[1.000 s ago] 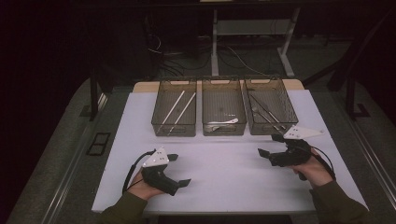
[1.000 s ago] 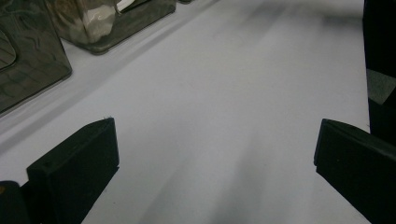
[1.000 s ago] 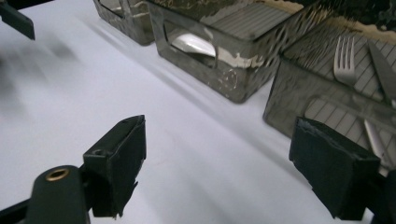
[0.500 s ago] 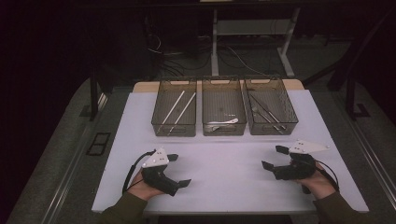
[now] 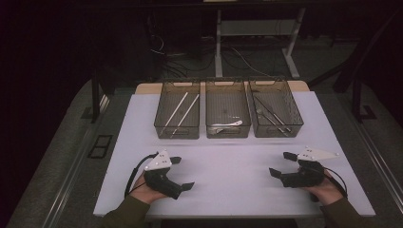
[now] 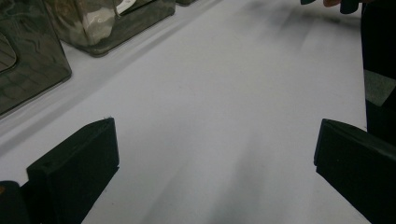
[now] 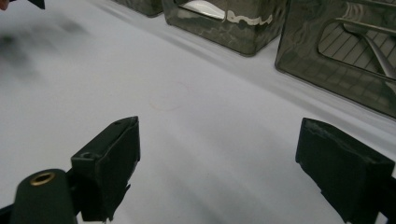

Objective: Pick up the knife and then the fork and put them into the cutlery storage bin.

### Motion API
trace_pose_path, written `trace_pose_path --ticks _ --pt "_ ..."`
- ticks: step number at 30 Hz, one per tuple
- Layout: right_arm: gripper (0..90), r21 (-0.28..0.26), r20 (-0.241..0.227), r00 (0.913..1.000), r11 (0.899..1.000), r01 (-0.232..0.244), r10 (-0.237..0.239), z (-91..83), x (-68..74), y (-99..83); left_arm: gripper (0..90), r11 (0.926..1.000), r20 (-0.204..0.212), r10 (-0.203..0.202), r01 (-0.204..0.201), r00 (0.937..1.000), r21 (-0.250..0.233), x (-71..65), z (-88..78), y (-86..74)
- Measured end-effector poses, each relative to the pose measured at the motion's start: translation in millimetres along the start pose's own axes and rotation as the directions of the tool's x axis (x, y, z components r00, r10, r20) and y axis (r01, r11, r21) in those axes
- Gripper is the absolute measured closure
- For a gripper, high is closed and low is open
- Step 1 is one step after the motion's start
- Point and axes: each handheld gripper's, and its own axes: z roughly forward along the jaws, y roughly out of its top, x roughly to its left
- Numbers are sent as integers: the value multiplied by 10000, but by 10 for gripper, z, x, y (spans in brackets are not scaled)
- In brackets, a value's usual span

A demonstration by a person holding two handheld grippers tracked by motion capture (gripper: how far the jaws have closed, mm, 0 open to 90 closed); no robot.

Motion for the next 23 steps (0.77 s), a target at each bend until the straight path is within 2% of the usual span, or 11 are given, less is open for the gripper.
trace_pose_path --ticks 14,23 --pt "138 -71 -107 9999 9999 -108 107 -33 -9 -24 0 10000 -8 1 -1 10000 15 0 7 -2" --pt "138 -134 -167 9999 9999 -5 3 -35 5 -19 0 10000 -26 28 -27 10000 83 3 5 0"
